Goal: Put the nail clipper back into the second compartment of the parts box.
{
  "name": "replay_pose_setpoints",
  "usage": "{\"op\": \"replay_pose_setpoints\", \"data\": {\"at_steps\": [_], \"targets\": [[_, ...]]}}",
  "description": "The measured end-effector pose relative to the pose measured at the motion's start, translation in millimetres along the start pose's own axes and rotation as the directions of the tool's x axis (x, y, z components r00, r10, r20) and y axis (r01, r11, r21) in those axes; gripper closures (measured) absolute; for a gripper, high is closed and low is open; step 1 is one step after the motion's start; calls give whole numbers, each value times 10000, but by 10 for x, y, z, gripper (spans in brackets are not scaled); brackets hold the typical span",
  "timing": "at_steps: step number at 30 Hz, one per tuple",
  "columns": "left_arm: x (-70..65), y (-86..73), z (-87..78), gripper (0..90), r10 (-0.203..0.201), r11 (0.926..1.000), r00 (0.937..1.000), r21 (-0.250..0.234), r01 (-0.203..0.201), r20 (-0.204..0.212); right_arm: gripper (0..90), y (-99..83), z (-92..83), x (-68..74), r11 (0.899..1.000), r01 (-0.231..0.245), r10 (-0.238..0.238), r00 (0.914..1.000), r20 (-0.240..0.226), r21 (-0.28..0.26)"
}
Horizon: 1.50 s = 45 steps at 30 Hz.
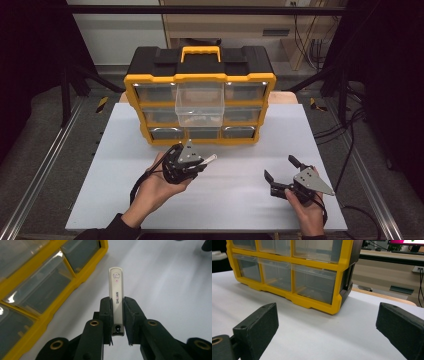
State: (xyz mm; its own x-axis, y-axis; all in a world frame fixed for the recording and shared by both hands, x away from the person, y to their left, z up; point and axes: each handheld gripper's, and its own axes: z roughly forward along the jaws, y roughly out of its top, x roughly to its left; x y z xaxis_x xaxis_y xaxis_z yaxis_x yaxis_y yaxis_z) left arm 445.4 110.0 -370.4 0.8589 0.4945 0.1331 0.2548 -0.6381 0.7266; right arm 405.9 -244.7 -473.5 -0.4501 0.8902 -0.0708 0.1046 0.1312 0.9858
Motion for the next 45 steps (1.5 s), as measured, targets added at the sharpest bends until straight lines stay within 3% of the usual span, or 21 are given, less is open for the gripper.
{"op": "replay_pose_setpoints", "data": {"at_steps": [15,22,29,36,45], "targets": [[-41,355,-339,774,220,9952,9997,-951,-208,114,35,-10,7,-2,10000,30,-31,10000,37,76],[-90,505,-455,774,719,9917,9973,-1081,-697,167,35,-13,1,-8,10000,55,-56,10000,71,26],[-97,659,-622,774,914,9872,9957,-1330,-886,152,35,-9,14,20,9998,204,-204,9998,9,33],[-31,836,-804,774,837,9807,9962,-1792,-785,219,34,-12,13,20,9998,208,-208,9998,4,49],[40,1049,-1031,774,896,9705,9960,-2248,-870,14,34,-18,22,27,9996,256,-256,9997,18,132]]}}
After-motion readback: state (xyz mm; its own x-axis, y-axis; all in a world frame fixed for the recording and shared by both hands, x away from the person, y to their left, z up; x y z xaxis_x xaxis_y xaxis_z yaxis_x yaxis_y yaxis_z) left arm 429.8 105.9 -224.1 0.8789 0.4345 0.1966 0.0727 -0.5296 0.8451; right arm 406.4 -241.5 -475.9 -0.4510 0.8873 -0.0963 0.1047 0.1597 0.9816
